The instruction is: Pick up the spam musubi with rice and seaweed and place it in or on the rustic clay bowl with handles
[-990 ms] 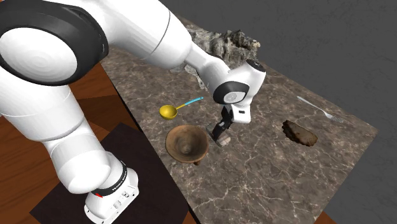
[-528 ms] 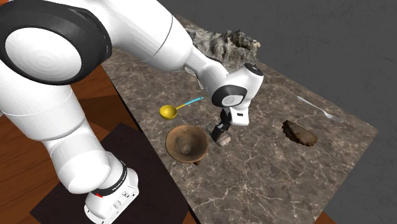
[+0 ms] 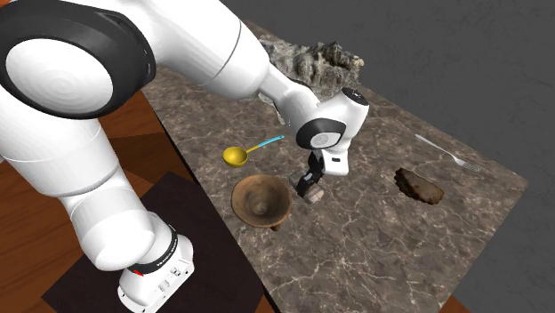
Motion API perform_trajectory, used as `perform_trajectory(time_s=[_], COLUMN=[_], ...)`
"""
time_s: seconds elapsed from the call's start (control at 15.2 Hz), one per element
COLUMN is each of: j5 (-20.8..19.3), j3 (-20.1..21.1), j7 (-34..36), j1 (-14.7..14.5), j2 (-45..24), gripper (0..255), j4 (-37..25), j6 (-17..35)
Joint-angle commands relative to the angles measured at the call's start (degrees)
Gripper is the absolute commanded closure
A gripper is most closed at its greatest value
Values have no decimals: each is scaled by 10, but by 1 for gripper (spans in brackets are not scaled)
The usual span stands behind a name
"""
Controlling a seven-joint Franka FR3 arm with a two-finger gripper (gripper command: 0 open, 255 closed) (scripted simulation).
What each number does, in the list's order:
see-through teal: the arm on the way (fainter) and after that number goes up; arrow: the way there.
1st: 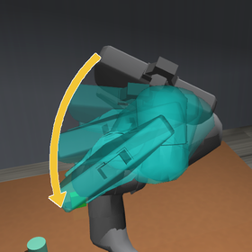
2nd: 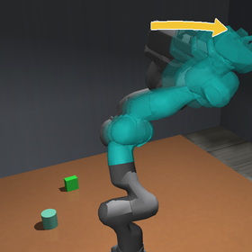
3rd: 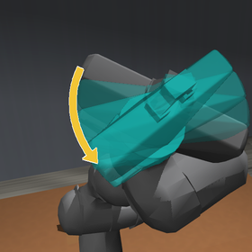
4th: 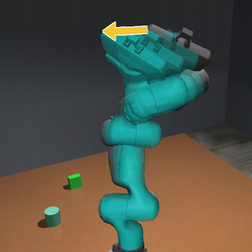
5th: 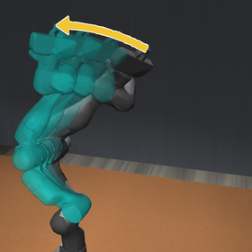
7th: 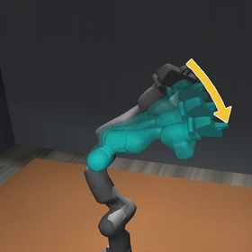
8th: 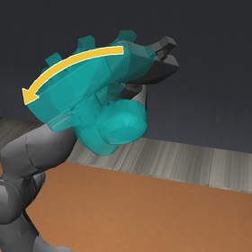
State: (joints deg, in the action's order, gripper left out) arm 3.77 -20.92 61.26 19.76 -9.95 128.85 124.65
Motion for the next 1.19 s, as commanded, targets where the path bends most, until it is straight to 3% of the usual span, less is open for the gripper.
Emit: perform_trajectory(time_s=[0.0, 0.2, 1.12], j5=[0, 0, -32], j3=[0, 0, -4], j7=[0, 0, 23], j1=[0, 0, -5], j2=[-2, -1, 72], gripper=[255, 255, 255], j4=[1, 1, -33], j6=[1, 1, -101])
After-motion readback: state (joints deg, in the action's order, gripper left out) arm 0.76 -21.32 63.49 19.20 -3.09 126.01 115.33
